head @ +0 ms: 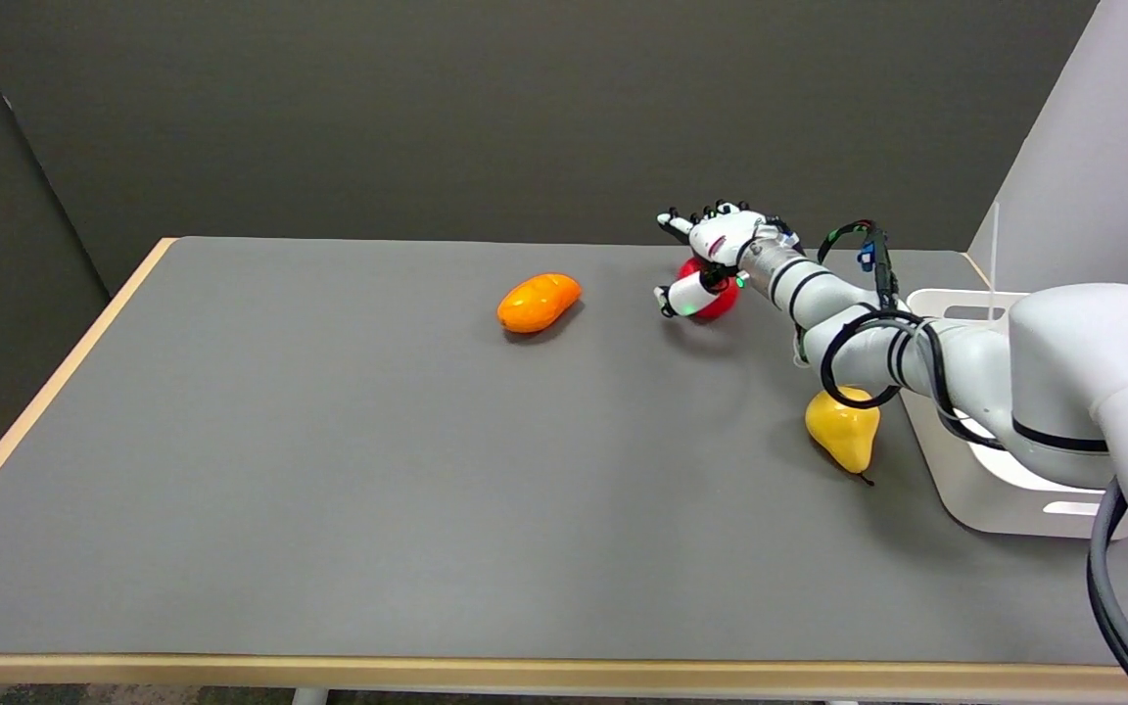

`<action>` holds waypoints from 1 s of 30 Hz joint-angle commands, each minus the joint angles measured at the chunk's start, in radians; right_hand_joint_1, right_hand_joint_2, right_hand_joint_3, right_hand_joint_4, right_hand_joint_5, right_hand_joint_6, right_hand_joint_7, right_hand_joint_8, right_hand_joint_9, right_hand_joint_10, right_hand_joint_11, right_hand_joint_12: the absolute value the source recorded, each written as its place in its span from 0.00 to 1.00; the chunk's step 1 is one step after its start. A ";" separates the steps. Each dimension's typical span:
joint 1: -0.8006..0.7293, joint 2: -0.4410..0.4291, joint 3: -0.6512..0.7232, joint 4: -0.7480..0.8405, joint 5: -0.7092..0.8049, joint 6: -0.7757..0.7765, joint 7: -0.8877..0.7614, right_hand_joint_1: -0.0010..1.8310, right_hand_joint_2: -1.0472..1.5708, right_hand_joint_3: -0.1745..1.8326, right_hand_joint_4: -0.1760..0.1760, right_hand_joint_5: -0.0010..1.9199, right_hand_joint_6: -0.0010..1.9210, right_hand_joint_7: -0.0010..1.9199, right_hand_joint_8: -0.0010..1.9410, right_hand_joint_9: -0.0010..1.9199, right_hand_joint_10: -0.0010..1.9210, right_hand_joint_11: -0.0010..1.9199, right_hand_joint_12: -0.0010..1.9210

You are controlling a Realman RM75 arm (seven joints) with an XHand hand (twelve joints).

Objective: Pick up tomato.

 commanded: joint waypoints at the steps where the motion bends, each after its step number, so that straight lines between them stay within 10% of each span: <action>1: -0.027 0.033 0.001 -0.013 -0.037 -0.012 0.008 0.15 0.64 0.56 0.72 0.00 0.04 0.14 0.16 0.09 0.28 0.00 0.53; 17: -0.054 0.083 0.000 -0.054 -0.037 0.000 0.010 0.18 0.64 0.58 0.74 0.00 0.10 0.13 0.18 0.14 0.33 0.09 0.60; 20: -0.054 0.089 -0.004 -0.066 -0.037 0.015 0.004 0.31 0.66 0.60 0.78 0.04 0.13 0.15 0.21 0.17 0.38 0.16 0.66; 28: -0.063 0.106 0.002 -0.084 -0.031 0.070 0.010 0.59 0.72 0.55 0.90 0.14 0.55 0.28 0.38 0.32 0.56 0.35 0.77; 29: -0.065 0.109 0.003 -0.088 -0.030 0.083 0.010 0.60 0.75 0.49 0.81 0.15 0.62 0.29 0.43 0.33 0.60 0.36 0.77; 30: -0.066 0.110 0.004 -0.088 -0.029 0.093 0.011 0.66 0.81 0.33 0.42 0.18 0.78 0.31 0.59 0.36 0.70 0.37 0.78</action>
